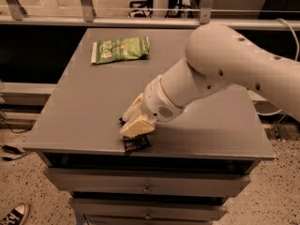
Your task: Move rxbar chocolate near green jalapeno chip bag
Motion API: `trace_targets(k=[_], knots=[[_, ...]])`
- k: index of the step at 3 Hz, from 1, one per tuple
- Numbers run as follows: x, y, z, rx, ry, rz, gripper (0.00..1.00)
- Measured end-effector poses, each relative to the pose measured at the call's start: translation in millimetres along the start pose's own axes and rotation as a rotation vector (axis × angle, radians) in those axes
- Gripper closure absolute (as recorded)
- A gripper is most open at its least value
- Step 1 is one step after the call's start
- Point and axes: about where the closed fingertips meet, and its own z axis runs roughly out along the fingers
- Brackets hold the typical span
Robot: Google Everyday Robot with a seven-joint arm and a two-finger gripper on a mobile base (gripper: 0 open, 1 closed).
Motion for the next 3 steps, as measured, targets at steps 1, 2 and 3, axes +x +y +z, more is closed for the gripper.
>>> trace_targets(k=[1, 2, 3], knots=[[-0.2, 0.4, -1.6, 0.001, 0.001, 0.000, 0.95], [-2.1, 0.1, -4.3, -0.001, 0.004, -0.006, 1.00], [-11.0, -2.7, -11.0, -0.003, 0.010, -0.029, 1.00]])
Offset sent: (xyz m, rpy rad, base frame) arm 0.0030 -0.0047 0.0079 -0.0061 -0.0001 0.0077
